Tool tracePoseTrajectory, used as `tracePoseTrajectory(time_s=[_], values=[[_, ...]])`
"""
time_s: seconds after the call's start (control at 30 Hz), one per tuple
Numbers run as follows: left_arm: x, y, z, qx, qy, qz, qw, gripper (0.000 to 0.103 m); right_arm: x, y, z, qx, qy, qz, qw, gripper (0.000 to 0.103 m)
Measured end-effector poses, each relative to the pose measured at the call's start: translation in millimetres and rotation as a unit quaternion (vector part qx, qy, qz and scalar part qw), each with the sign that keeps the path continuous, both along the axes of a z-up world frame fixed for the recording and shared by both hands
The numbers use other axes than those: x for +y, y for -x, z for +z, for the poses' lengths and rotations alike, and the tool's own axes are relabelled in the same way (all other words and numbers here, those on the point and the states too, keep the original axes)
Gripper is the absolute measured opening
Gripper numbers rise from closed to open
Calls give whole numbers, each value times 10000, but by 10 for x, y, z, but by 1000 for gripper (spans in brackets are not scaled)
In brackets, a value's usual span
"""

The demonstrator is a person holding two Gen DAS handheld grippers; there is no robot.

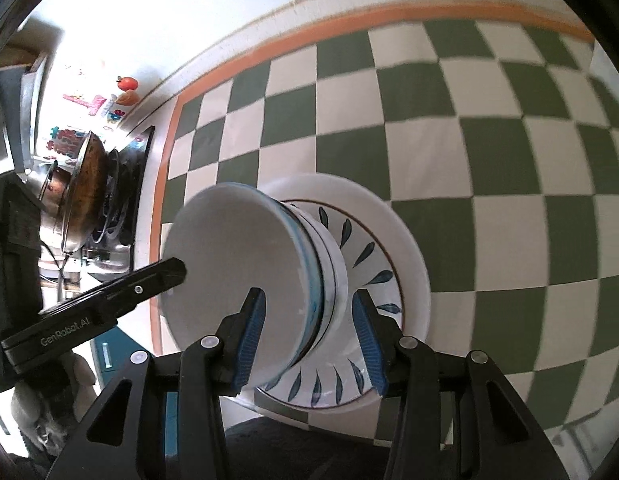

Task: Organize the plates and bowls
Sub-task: 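Lower the bowl stack onto the center of the plate stack with both grippers, then open both grippers and lift them away from the bowls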

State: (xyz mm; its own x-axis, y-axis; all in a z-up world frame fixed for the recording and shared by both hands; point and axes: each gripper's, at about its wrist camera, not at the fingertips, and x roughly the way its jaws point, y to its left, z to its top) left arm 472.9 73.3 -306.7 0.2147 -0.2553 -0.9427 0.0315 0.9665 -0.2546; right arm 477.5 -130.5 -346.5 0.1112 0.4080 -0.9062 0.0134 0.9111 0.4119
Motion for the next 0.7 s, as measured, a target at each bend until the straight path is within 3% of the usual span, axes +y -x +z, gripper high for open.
tracePoseTrajectory(time_s=[0.2, 0.3, 0.37, 0.47, 0.7], values=[[35, 170, 331, -466, -325, 14, 9984, 35, 21, 243, 439, -486, 360, -63, 9981, 49], [49, 251, 456, -622, -338, 22, 9975, 54, 22, 367, 619, -667, 493, -152, 9964, 54], [55, 315, 556, -829, -341, 75, 9959, 81, 28, 447, 730, -791, 567, -180, 9951, 61], [23, 402, 693, -1119, -573, 112, 9920, 91, 42, 546, 872, -951, 753, -184, 9925, 85], [-61, 658, 949, -1554, -754, 206, 9848, 100, -12, 759, 1283, -1564, 1176, -363, 9800, 92]])
